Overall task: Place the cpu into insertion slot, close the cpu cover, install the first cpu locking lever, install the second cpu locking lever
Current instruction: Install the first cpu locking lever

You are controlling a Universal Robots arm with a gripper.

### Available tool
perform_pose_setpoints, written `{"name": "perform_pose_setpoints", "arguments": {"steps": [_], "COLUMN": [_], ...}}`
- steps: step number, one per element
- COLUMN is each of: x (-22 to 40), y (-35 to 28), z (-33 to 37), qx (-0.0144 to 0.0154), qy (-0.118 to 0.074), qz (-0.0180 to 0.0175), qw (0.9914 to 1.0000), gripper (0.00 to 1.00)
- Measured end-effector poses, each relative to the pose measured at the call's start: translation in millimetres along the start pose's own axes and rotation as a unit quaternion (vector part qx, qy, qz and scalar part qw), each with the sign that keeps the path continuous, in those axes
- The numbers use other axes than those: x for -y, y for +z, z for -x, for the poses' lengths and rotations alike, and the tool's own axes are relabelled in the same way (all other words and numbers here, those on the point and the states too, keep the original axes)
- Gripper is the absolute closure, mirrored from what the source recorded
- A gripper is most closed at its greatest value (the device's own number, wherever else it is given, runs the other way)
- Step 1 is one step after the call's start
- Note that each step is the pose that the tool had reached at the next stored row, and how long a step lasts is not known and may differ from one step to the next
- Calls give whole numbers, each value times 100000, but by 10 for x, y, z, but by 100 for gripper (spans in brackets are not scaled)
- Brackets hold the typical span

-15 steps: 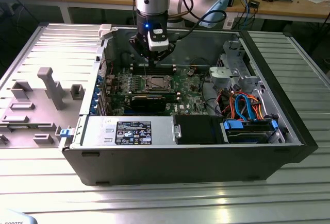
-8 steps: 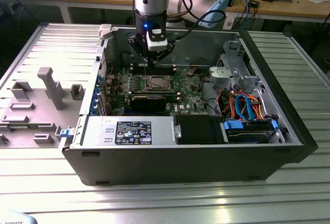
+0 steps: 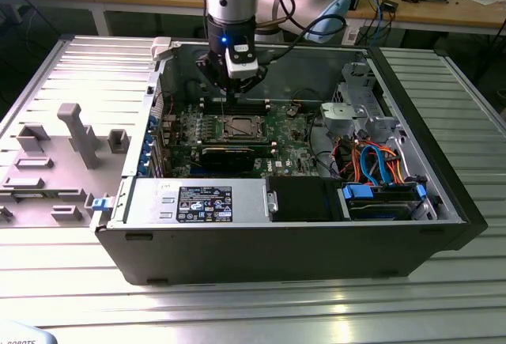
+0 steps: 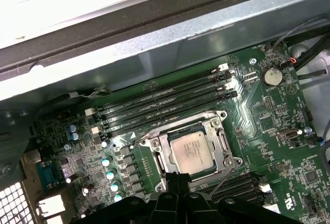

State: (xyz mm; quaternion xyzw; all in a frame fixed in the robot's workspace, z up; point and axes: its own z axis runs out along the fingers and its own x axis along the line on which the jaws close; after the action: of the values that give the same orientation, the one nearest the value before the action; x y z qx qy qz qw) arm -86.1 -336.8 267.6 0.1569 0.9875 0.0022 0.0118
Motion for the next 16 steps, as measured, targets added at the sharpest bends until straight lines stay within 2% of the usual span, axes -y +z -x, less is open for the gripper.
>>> {"name": "perform_pose_setpoints", "arguments": {"steps": [2,4,6,7,8,10,14,15,16], "x": [3,5,6,7,8,16,51,53,54], "y": [0,1,2,4,4,4,8,12,17], "z": [0,1,1,1,0,-20,-132,-138,-139], "qx": [-6,-26,-44,-54,-48,6,172,174,148], "qy": [-1145,-3568,-5700,-7435,-8095,-8712,-8782,-9270,-11067], "qz": [31,82,127,175,190,210,259,273,310], "qw": [99993,99936,99837,99723,99672,99620,99613,99569,99385], "gripper": [89,89,89,89,89,89,89,89,89]}}
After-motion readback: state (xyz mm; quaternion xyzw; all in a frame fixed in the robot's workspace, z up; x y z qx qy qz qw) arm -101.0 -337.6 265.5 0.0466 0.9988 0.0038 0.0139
